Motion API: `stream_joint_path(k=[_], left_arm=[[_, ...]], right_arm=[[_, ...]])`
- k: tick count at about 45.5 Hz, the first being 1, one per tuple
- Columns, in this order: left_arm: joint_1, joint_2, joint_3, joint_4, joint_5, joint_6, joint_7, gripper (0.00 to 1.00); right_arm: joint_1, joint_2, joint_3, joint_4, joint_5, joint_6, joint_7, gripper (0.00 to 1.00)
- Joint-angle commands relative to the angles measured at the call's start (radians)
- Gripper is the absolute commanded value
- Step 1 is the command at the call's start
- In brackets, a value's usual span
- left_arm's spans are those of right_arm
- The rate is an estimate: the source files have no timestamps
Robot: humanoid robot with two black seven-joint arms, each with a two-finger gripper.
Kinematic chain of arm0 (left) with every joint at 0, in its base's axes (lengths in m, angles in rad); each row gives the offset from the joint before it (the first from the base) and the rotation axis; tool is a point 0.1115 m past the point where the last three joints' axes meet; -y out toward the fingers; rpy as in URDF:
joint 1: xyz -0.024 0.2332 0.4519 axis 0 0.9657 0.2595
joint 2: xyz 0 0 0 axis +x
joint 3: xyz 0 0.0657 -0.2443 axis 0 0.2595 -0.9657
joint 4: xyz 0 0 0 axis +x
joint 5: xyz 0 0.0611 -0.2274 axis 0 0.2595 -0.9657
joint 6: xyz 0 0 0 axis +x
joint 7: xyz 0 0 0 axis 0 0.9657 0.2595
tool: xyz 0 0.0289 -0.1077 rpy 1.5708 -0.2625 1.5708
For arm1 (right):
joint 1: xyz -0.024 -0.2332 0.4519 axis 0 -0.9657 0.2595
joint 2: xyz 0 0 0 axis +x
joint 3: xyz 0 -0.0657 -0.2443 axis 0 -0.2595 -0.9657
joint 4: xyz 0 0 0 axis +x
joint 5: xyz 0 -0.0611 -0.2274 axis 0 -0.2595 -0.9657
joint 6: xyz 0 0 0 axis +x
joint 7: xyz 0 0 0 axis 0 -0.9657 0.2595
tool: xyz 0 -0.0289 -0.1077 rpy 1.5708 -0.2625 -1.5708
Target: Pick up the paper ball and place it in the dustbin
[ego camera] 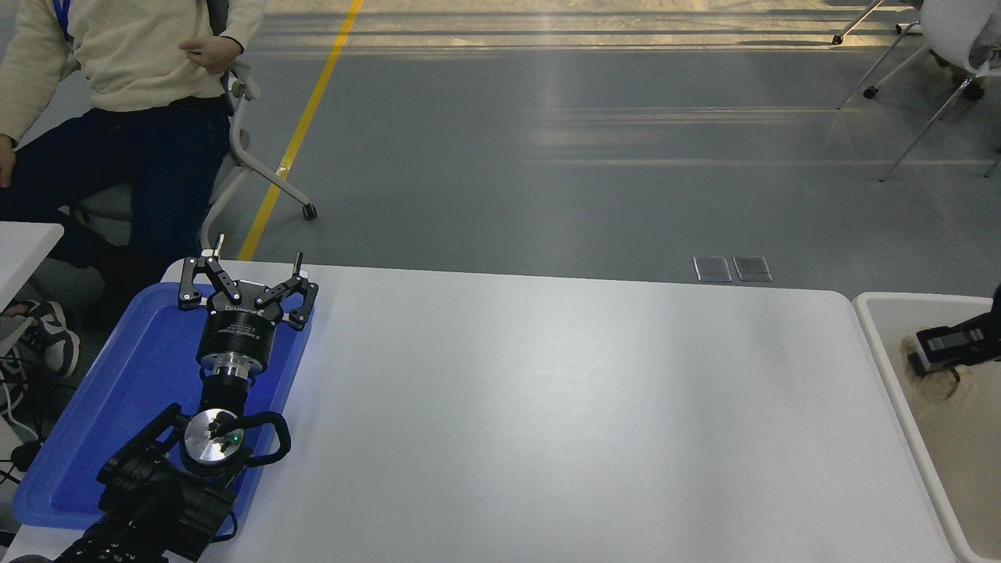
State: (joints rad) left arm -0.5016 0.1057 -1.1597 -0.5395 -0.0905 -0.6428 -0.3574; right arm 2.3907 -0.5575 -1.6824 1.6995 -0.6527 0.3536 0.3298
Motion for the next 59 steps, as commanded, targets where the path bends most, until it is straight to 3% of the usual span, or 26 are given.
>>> stream_joint_path(k=[1, 18, 33, 47, 59], left_arm=[[0.0, 0.0, 0.0, 0.0, -0.001, 0.0, 0.0, 1.0], [0.0, -0.001, 0.0, 0.0, 0.0, 0.0, 0.0, 1.0], [0.0, 0.0, 0.0, 0.0, 0.0, 0.0, 0.0, 1.0], [0.0, 0.0, 0.0, 0.0, 0.0, 0.0, 0.0, 1.0], [0.0, 0.0, 0.0, 0.001, -0.002, 0.0, 0.0, 1.0]], right_arm=[[0.019, -0.093, 0.024, -0.046, 0.007, 0.133, -0.006, 0.0], [-0.155, -0.318, 0.107, -0.472, -0.015, 0.378, 0.003, 0.0], [-0.658, -0.427, 0.404, -0.921, -0.03, 0.377, 0.031, 0.0], [-1.28, -0.365, 0.943, -1.437, -0.013, 0.363, 0.031, 0.0], [-1.458, -0.291, 1.0, -1.538, -0.013, 0.176, 0.023, 0.0]])
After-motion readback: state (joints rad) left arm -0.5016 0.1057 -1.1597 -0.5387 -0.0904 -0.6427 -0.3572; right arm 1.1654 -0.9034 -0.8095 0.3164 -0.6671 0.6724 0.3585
